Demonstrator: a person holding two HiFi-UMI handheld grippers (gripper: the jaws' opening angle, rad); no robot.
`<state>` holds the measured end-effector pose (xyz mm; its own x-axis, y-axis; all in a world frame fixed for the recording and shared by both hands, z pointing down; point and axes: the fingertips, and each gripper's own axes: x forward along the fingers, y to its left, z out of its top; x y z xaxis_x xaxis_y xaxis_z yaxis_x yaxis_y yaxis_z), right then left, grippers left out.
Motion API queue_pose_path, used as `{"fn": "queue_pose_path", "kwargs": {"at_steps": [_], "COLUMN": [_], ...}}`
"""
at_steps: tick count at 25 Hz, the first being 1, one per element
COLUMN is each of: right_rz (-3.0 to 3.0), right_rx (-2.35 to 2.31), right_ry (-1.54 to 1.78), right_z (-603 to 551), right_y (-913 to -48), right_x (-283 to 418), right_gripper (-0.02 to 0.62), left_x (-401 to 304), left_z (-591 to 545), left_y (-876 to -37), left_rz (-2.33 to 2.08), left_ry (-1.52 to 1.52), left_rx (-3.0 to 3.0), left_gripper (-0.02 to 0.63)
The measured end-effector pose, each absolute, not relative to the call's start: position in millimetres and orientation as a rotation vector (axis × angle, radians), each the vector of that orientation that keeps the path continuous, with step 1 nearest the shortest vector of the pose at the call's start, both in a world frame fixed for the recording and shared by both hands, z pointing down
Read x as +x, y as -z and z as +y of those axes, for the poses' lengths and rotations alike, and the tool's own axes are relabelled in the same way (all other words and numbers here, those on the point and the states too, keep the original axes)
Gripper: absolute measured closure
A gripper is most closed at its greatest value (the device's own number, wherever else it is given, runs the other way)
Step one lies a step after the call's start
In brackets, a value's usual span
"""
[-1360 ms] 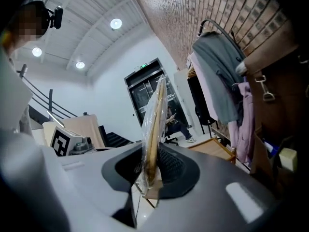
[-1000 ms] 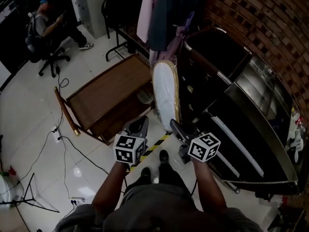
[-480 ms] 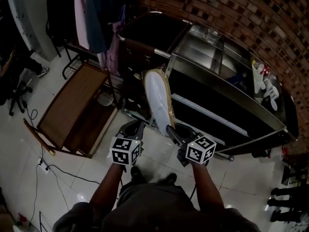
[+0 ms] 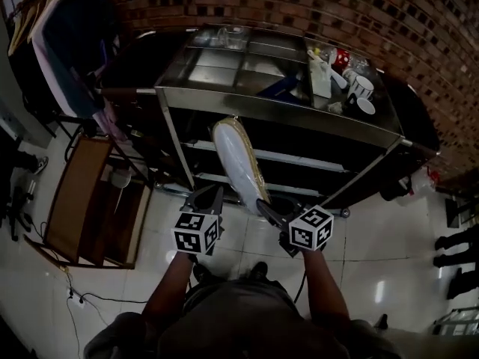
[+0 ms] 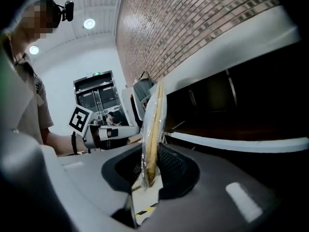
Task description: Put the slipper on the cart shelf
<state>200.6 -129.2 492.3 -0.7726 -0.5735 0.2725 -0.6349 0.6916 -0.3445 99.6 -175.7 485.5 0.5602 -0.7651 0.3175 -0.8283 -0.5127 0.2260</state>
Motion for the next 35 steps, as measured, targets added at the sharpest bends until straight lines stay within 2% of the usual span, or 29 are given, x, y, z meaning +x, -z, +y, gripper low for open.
{"fn": "queue_pose_path", "kwargs": {"at_steps": [9,20,35], "right_rz": [-2.642,-2.488,-2.313], "right_rx": [1.126,1.483,1.726], "right_ry": [-0.855,-1.040,-1.015], "right_z": [-101,-125,-256], "right_y": [-537,-555,-554], "right_x": [327,425,444], "right_gripper": [0.532,0.531,0.529], "left_x": [236,307,327], "left_z": [-167,-183,-267], "left_y": [-500,-522,-535], "left_rz": [-1.158,-1.004,-0.875], "left_ry": [-0.356,-0.426,-0.447], "left_rx": [2.516,2.550,2.592], "left_gripper": [0.598,0.598,0.598]}}
